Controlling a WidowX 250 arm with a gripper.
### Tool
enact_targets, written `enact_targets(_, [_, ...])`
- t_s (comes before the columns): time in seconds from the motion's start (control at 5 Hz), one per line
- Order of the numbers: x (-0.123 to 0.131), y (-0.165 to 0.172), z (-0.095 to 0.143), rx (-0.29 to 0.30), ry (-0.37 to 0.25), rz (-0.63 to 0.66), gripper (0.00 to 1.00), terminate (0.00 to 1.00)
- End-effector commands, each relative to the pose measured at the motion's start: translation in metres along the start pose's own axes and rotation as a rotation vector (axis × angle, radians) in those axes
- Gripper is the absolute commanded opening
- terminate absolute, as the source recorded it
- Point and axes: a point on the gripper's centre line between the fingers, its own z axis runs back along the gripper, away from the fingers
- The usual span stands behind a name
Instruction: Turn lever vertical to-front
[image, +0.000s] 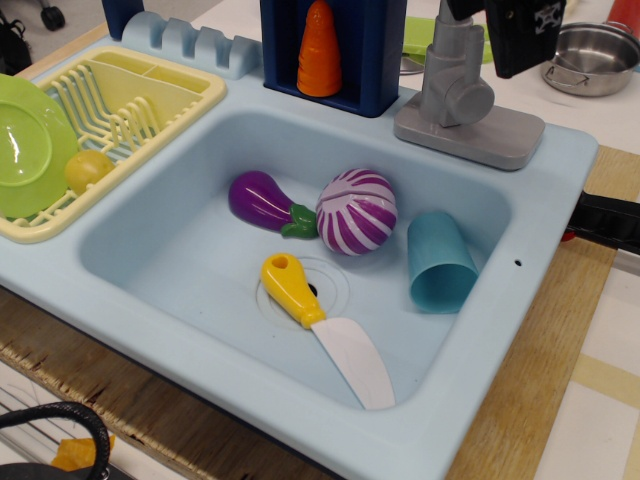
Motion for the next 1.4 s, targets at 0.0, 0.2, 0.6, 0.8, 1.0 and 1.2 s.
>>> enact_targets(0.0, [0.006, 0.004, -0.002, 0.020, -0.022, 0.027, 0.00, 0.00])
enact_targets(0.2, [-0.001, -0.001, 0.000, 0.031, -0.019, 0.044, 0.00, 0.00])
enact_targets(0.6, [-0.002, -0.003, -0.009, 0.009, -0.004, 0.050, 0.00, 0.00])
enact_targets(0.8, [-0.002, -0.003, -0.011, -0.001, 0.009, 0.051, 0.00, 0.00])
enact_targets(1.0, [-0.017, -0.010, -0.009, -0.009, 0.070, 0.098, 0.00, 0.00])
enact_targets(1.2, [-0.035, -0.015, -0.012, -0.034, 0.111, 0.147, 0.00, 0.00])
